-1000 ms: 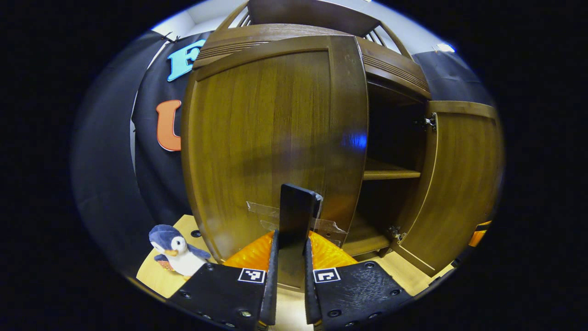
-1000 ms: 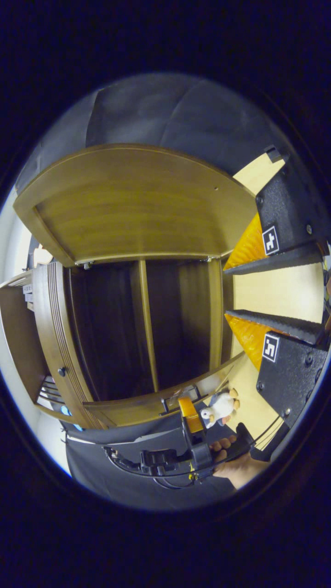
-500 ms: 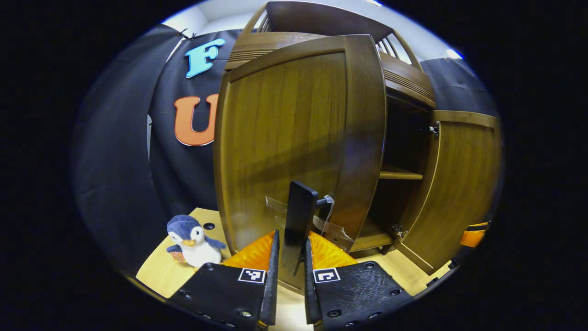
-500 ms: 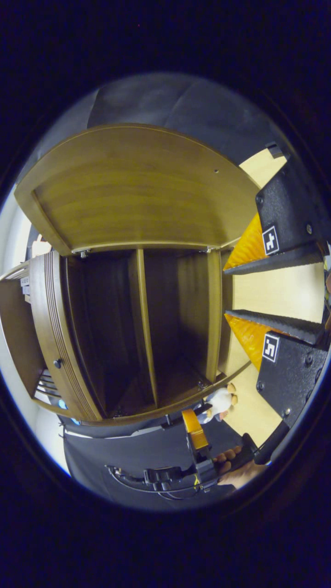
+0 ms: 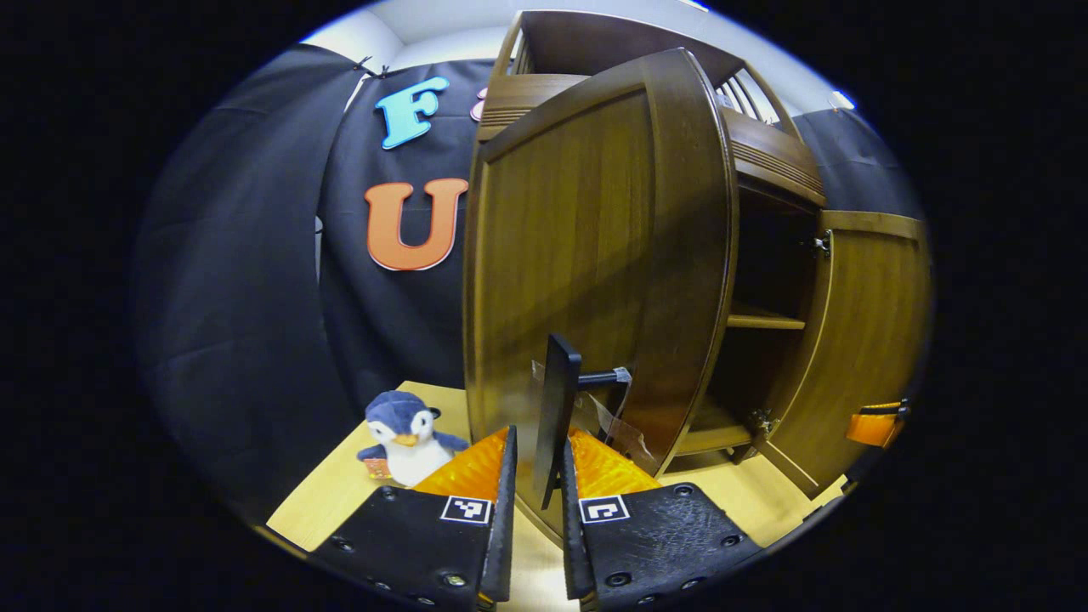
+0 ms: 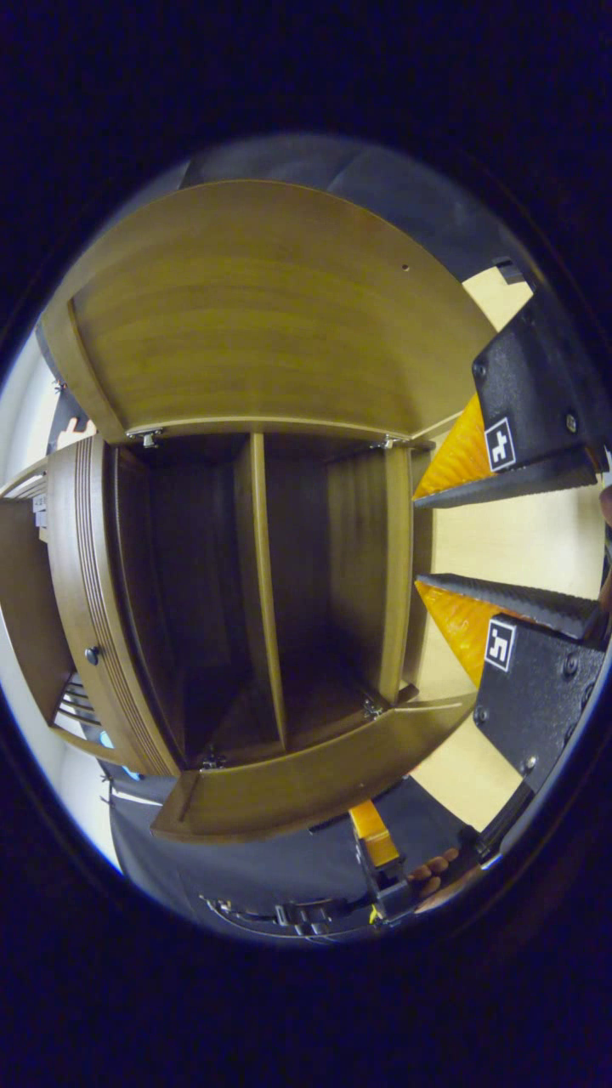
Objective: Open the right door of the double-door shoe cabinet with the right hand, and open the left door with the left hand.
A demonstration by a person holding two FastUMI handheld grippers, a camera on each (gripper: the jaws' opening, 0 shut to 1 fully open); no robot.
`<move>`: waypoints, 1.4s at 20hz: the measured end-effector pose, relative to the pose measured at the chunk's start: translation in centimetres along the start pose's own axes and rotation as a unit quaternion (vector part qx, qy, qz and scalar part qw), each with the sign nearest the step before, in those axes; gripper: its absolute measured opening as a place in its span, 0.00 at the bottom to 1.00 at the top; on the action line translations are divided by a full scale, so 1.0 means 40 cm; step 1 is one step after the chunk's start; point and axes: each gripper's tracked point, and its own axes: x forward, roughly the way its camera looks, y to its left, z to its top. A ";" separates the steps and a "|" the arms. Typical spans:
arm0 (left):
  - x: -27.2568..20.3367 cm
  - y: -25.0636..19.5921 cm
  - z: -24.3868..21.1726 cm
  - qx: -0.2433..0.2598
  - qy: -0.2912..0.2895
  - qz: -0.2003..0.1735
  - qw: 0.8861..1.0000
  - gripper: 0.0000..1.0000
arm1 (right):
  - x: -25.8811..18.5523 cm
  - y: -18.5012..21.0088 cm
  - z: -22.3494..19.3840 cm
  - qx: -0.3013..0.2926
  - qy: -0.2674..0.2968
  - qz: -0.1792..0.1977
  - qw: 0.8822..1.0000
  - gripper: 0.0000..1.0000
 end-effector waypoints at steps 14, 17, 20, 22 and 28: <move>-0.069 0.181 -0.004 0.001 -0.003 0.041 0.999 0.07 | 0.008 0.068 0.148 -0.049 -0.123 0.002 0.991 0.54; -0.102 0.232 -0.008 0.021 -0.001 0.064 0.998 0.08 | 0.000 0.090 0.177 -0.041 -0.135 0.025 0.990 0.66; -0.129 0.278 0.000 0.029 -0.003 0.085 0.996 0.02 | -0.002 0.093 0.199 -0.038 -0.142 0.021 0.989 0.84; -0.142 0.304 0.015 0.025 -0.010 0.103 0.994 0.16 | -0.005 0.100 0.216 -0.040 -0.147 0.017 0.988 0.84; -0.207 0.268 0.132 0.025 -0.061 0.110 0.992 0.04 | -0.020 0.095 0.278 -0.046 -0.158 0.003 0.986 0.87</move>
